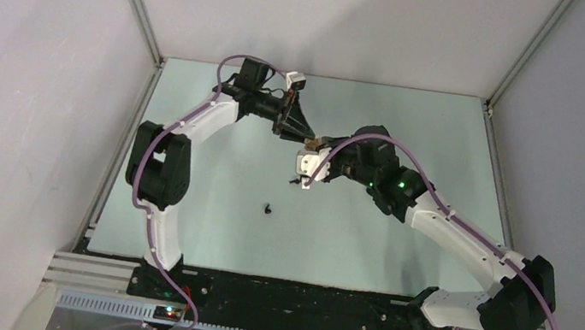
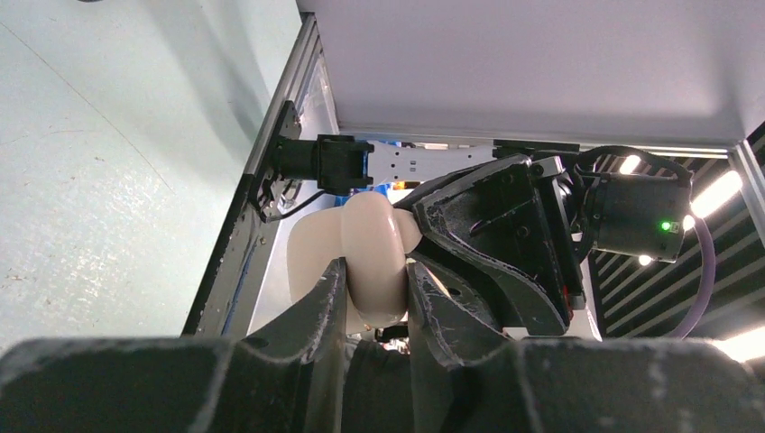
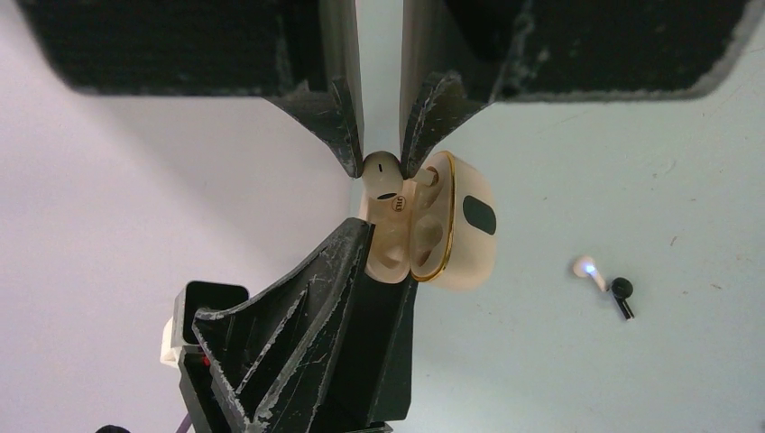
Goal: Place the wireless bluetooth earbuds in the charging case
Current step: Place the earbud in the charging case.
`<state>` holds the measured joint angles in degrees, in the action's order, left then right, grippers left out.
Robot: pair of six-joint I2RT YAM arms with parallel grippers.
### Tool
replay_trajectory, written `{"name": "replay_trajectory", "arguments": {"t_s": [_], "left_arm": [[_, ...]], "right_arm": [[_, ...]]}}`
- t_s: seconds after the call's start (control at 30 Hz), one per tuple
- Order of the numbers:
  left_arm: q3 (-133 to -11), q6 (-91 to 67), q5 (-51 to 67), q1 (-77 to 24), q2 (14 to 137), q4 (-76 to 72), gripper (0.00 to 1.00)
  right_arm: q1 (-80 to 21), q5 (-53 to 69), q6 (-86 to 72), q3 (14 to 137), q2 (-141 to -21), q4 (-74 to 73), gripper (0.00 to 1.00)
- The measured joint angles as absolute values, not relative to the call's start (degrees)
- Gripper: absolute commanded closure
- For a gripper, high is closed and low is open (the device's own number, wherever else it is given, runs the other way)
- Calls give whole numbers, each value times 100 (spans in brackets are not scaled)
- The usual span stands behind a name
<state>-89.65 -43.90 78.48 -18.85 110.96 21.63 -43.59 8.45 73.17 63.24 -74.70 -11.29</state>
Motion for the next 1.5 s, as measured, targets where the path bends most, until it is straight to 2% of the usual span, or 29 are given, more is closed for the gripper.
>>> {"name": "replay_trajectory", "arguments": {"t_s": [0.53, 0.6, 0.63, 0.83, 0.93, 1.23, 1.5], "left_arm": [[-8882, -4617, 7883, -1890, 11102, 1975, 100], [-8882, -4659, 7883, -1890, 11102, 1955, 100], [-8882, -4668, 7883, -1890, 11102, 1942, 100], [-8882, -4759, 7889, -1890, 11120, 1892, 100], [-8882, -4781, 7937, -1894, 11142, 1890, 100], [-8879, -4823, 7999, -1911, 11148, 1804, 100], [-8879, -4864, 8025, -1911, 11148, 1767, 100]], "right_arm": [[-4351, 836, 7516, 6278, -7456, -1166, 100], [-4351, 836, 7542, 6278, -7456, -1164, 96], [-4351, 836, 7550, 6278, -7456, -1164, 91], [-4381, 864, 7620, 6278, -7454, -1203, 82], [-4381, 941, 7636, 6278, -7428, -1258, 71], [-4377, 1197, 7526, 6274, -7314, -1503, 66], [-4364, 1343, 7231, 6267, -7262, -1559, 47]]}}
